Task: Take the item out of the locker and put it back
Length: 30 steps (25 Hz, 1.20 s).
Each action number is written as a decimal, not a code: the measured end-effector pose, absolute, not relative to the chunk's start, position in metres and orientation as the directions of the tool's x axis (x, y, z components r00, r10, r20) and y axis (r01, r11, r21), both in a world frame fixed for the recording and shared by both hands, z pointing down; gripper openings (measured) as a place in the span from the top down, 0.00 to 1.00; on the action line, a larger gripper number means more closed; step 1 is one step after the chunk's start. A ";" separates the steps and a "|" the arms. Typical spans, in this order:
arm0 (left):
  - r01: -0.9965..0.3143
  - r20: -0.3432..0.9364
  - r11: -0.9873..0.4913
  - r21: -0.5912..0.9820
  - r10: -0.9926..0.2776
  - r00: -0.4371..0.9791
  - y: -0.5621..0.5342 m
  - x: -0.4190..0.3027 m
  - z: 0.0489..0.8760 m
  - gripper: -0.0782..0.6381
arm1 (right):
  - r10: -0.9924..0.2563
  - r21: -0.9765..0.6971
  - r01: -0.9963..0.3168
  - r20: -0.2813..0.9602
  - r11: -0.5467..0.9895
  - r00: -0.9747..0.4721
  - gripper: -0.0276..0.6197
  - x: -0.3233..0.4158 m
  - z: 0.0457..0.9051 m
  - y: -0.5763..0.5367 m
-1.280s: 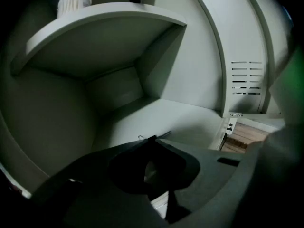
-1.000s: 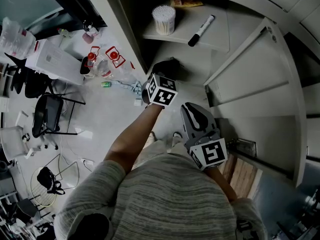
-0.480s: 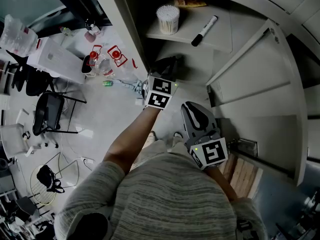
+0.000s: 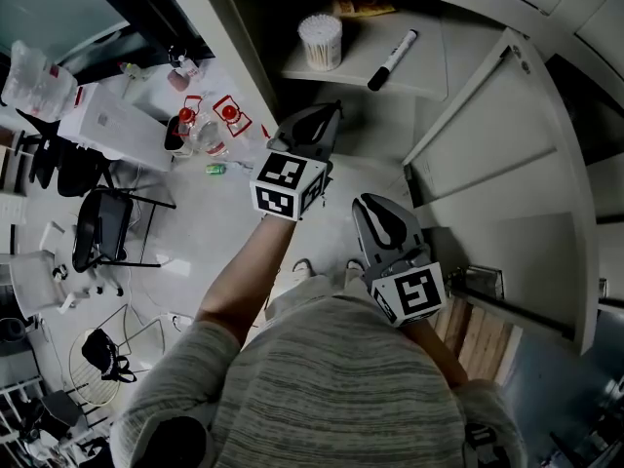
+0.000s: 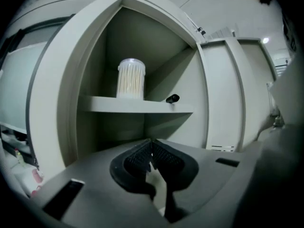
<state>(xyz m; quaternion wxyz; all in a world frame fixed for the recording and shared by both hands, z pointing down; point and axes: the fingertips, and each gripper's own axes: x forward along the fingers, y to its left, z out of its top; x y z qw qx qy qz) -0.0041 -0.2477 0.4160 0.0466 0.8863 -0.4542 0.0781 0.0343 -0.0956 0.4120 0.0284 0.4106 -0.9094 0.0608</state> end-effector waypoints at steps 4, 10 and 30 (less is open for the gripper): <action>-0.791 0.158 -0.612 0.028 -0.778 0.608 -0.241 -0.010 0.400 0.87 | -0.745 -0.092 -0.750 0.088 0.654 -0.661 0.87 0.033 0.410 -0.097; -0.778 0.156 -0.628 0.025 -0.766 0.623 -0.236 -0.010 0.393 0.87 | -0.740 -0.083 -0.743 0.072 0.664 -0.669 0.87 0.029 0.405 -0.099; -0.747 0.326 -0.663 -0.056 -0.719 0.614 -0.251 0.021 0.462 0.87 | -0.747 -0.098 -0.753 0.098 0.651 -0.658 0.87 0.038 0.416 -0.098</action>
